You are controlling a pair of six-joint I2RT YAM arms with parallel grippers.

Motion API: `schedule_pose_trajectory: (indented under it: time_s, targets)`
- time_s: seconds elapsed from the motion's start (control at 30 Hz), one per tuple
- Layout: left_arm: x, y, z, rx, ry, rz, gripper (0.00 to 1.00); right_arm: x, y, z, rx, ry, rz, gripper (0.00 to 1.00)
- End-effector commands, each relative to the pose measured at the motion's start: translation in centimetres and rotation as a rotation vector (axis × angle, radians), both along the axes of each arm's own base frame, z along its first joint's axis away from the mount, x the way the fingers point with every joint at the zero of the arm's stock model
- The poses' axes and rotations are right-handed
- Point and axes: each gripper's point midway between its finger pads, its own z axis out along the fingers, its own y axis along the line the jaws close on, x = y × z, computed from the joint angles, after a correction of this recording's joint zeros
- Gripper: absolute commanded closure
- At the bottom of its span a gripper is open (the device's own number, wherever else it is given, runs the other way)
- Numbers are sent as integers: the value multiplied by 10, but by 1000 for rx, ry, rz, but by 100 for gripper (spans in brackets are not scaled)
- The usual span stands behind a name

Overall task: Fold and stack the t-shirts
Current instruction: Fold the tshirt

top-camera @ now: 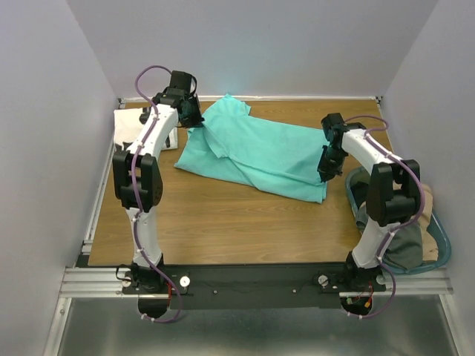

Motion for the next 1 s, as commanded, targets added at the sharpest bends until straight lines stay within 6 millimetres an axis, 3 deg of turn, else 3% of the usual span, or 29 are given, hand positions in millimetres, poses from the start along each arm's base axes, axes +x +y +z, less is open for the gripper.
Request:
schedule_pose_trajectory:
  time_s: [0.0,0.13,0.97]
  targets:
    - [6,-7,-2,4,11,-38,100,11,-10,0,-22,-10,-19,100]
    - [15,-10,1,-1,-5,-45,100,16,-12,1,-26,-15,-21,100]
    - [47,-24,-34,-23,4,-78,100,42,-21,-6,-69,-19,-12,100]
